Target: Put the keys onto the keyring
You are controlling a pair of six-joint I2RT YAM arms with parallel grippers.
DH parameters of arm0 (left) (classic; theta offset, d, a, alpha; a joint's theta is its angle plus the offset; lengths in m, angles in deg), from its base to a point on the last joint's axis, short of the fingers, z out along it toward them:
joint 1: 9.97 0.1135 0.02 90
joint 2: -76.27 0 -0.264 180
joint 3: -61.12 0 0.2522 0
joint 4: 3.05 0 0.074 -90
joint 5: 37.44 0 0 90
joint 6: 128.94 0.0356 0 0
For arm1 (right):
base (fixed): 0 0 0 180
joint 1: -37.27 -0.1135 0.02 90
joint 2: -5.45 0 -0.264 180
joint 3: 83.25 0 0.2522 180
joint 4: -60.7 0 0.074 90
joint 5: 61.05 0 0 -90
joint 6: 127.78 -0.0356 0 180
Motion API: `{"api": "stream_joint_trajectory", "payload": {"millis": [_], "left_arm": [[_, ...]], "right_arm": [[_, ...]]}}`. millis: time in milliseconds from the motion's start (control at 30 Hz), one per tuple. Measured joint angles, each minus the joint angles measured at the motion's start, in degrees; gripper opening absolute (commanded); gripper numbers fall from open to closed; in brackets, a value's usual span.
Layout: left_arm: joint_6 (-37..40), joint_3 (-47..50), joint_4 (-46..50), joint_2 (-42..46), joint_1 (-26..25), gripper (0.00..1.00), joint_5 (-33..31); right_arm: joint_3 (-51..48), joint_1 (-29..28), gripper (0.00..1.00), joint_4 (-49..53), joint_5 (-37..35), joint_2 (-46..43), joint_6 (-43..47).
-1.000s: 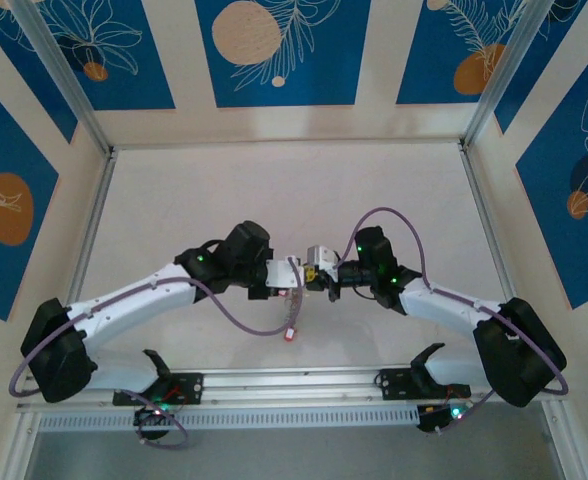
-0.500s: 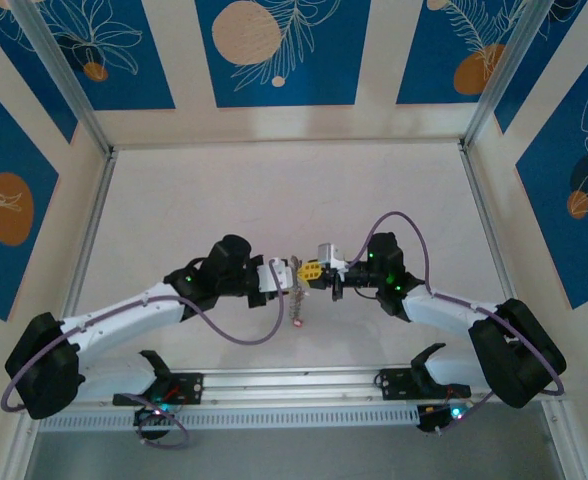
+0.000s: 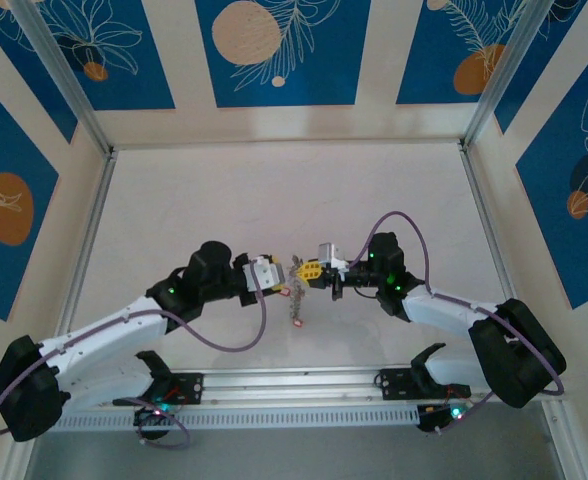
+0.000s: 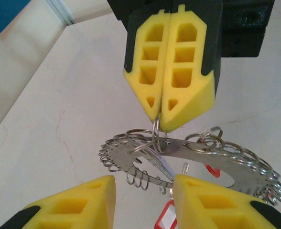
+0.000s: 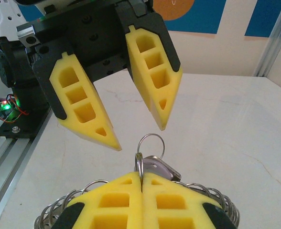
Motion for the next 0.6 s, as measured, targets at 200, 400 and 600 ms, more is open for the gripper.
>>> {"api": "stream_joint_trajectory", "payload": {"millis": [200,400,600], "left_arm": [[0.90,-0.02,-0.39,-1.44,0.00,0.36,0.00],[4.94,-1.84,0.48,-3.06,0.00,0.37,0.02],[12.41,-2.34,0.11,-2.75,0.04,0.36,1.70]], "right_arm": [[0.00,0.00,0.00,0.31,0.24,0.00,0.02],[0.02,0.00,0.00,1.14,0.87,0.00,0.02],[0.07,-0.07,0.00,2.23,1.42,0.02,0.04]]}}
